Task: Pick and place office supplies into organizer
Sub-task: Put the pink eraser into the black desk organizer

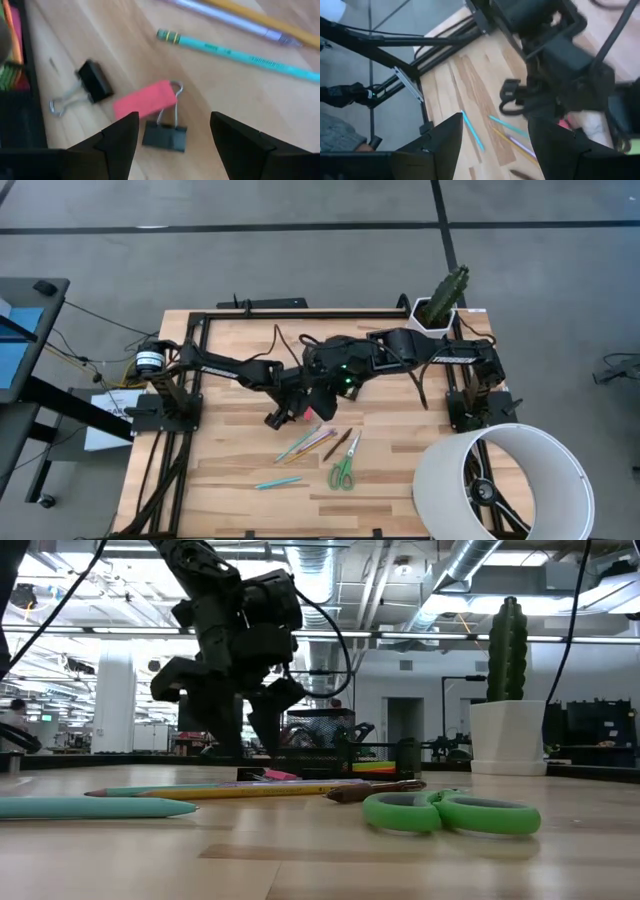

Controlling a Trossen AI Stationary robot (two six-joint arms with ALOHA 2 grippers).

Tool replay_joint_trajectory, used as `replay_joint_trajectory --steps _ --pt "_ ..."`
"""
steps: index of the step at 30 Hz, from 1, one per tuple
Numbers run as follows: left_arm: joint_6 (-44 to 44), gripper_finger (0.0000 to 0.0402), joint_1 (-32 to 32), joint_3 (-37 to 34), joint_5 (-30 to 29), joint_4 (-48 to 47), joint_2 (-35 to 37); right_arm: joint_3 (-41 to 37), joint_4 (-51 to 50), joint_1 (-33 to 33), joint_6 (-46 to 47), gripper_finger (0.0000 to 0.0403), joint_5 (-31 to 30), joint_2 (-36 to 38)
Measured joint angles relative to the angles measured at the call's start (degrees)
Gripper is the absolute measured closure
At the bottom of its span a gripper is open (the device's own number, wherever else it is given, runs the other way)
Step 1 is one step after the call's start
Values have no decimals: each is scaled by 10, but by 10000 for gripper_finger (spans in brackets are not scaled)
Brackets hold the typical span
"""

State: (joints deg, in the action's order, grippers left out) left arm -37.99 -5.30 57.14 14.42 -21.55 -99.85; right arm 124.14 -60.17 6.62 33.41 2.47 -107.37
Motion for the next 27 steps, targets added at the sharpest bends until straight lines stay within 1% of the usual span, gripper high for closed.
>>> replay_joint_trajectory --steps 2,6,8,11,14,19,25,27 --pt "9 164 6 0 -16 17 -3 0 3 0 -8 184 1 0" --pt "66 164 13 0 -76 34 -7 0 2 0 -9 184 2 0" --pt "89 164 13 0 -92 44 -7 0 2 0 -10 184 2 0" --pt "139 164 13 0 -86 62 -7 0 3 0 -22 184 2 0" --pt "182 164 13 0 -60 58 -7 0 3 0 -34 184 3 0" --pt "207 162 22 0 -57 60 -7 0 2 0 -38 184 4 0" --pt "247 136 21 -1 -64 57 -21 0 2 0 -39 184 5 0" --pt "250 124 21 2 -78 71 -33 0 2 0 -39 184 5 0"
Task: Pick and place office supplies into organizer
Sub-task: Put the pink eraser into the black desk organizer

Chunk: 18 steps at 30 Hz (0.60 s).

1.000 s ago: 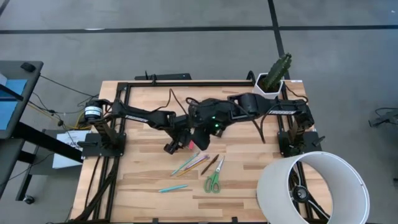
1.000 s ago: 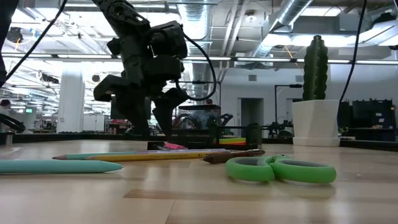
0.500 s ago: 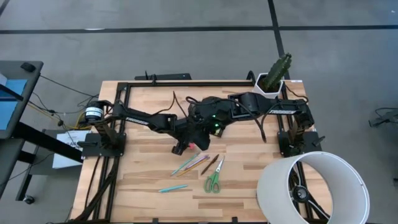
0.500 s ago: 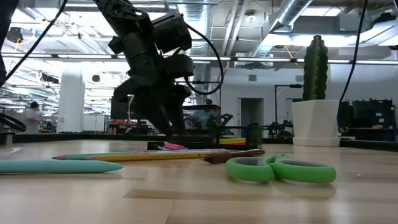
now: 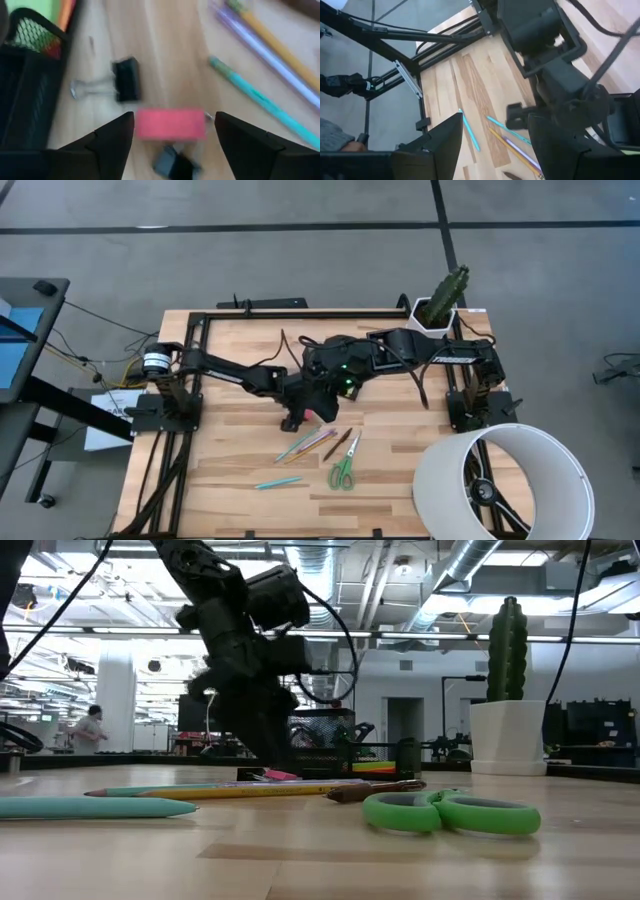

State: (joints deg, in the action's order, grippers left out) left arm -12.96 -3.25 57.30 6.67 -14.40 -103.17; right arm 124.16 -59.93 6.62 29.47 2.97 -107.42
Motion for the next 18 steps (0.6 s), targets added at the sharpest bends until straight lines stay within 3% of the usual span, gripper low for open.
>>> replay_joint_trajectory --steps 7,14,18 --pt "7 100 3 -1 -16 19 -20 0 -9 0 0 184 2 0" --pt "8 100 5 -3 -24 20 -20 0 -13 0 0 184 2 0" --pt "15 119 5 -3 -24 16 -20 0 -13 0 0 184 2 0"
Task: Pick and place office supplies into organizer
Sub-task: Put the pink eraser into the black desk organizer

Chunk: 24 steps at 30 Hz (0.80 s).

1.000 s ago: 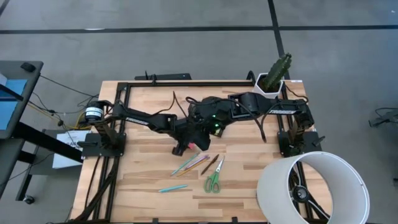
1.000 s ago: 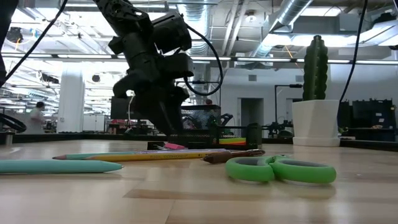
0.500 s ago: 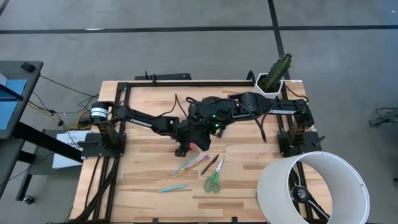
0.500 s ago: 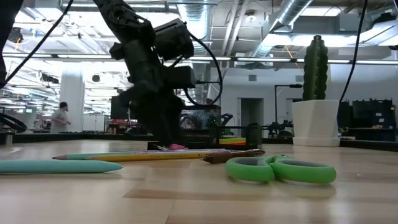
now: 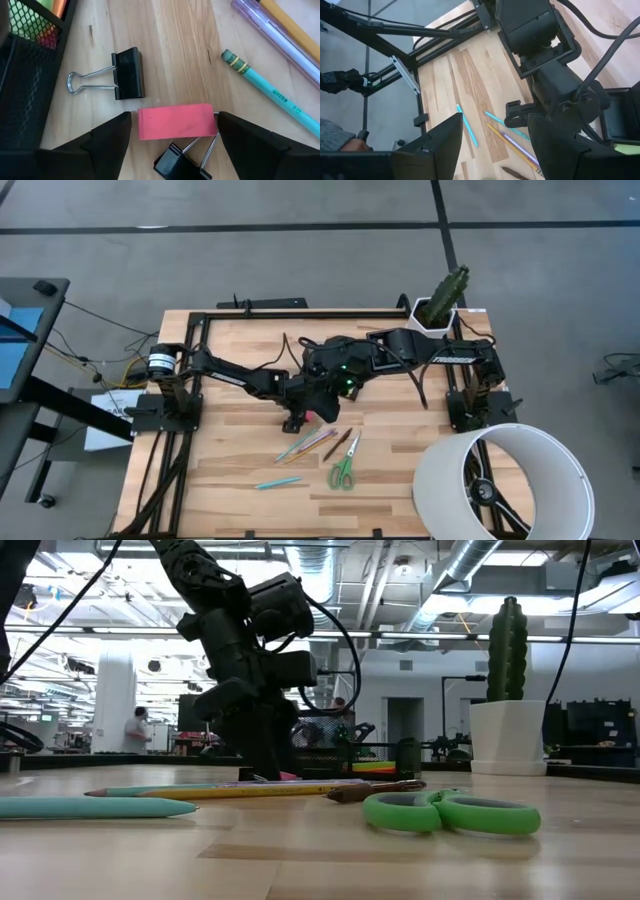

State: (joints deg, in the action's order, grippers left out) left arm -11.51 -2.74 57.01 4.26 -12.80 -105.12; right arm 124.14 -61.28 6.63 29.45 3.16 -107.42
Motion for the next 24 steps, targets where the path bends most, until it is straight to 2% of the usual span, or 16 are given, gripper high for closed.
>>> replay_joint_trajectory --steps 7,14,18,24 --pt "12 191 0 -1 31 -4 0 0 0 0 -1 184 0 0" --pt "36 256 0 0 25 -8 0 0 0 0 -1 184 0 0" --pt "43 284 0 22 24 -41 0 0 0 0 -1 184 0 0" --pt "11 303 -6 106 -56 -113 0 0 0 0 -1 184 0 0"
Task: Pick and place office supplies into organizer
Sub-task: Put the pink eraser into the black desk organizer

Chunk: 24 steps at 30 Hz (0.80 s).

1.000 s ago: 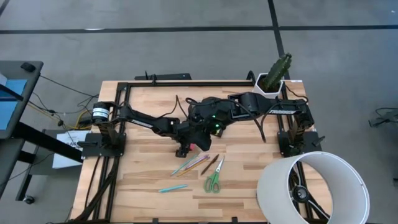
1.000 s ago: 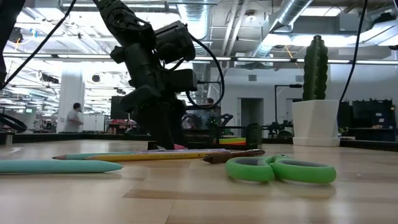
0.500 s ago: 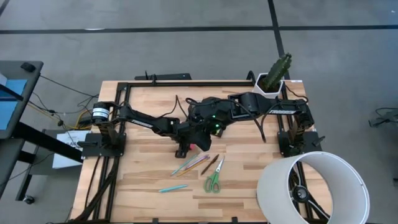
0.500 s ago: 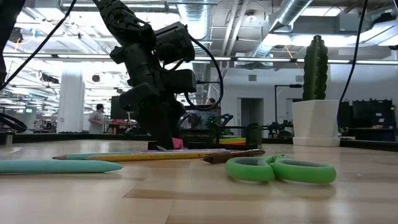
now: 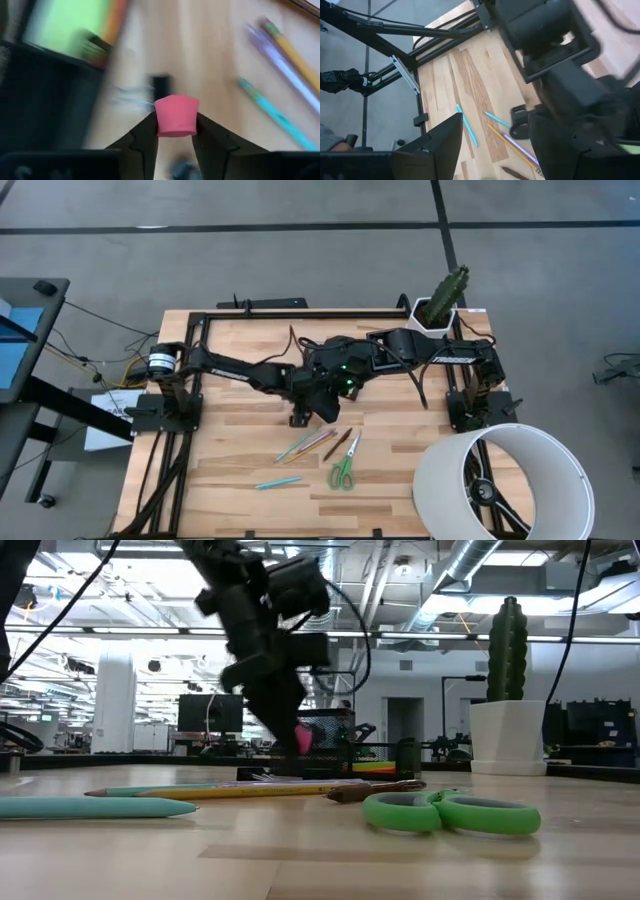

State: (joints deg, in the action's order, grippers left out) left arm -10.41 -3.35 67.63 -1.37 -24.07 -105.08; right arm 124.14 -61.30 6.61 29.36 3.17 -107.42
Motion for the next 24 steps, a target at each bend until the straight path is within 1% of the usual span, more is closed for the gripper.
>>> replay_joint_trajectory --steps 3,7,10,13,15,18,21,24 --pt "-37 300 -13 38 -43 -18 2 0 0 0 0 184 0 0" --pt "-72 293 -41 55 -85 -33 2 0 0 0 0 184 0 0" --pt "-84 292 -66 56 -84 -56 -1 0 -2 0 0 184 0 0" --pt "-72 292 -85 54 -90 -71 -15 0 -4 0 0 184 0 0" --pt "-67 291 -91 55 -97 -64 -26 0 -4 0 -3 184 0 0" --pt "-66 286 -95 55 -90 -64 -37 0 -1 0 -16 184 0 0" --pt "-65 264 -95 55 -82 -65 -38 0 0 0 -19 184 0 0" --pt "-57 229 -94 55 -83 -59 -38 0 -1 0 -20 184 0 0"
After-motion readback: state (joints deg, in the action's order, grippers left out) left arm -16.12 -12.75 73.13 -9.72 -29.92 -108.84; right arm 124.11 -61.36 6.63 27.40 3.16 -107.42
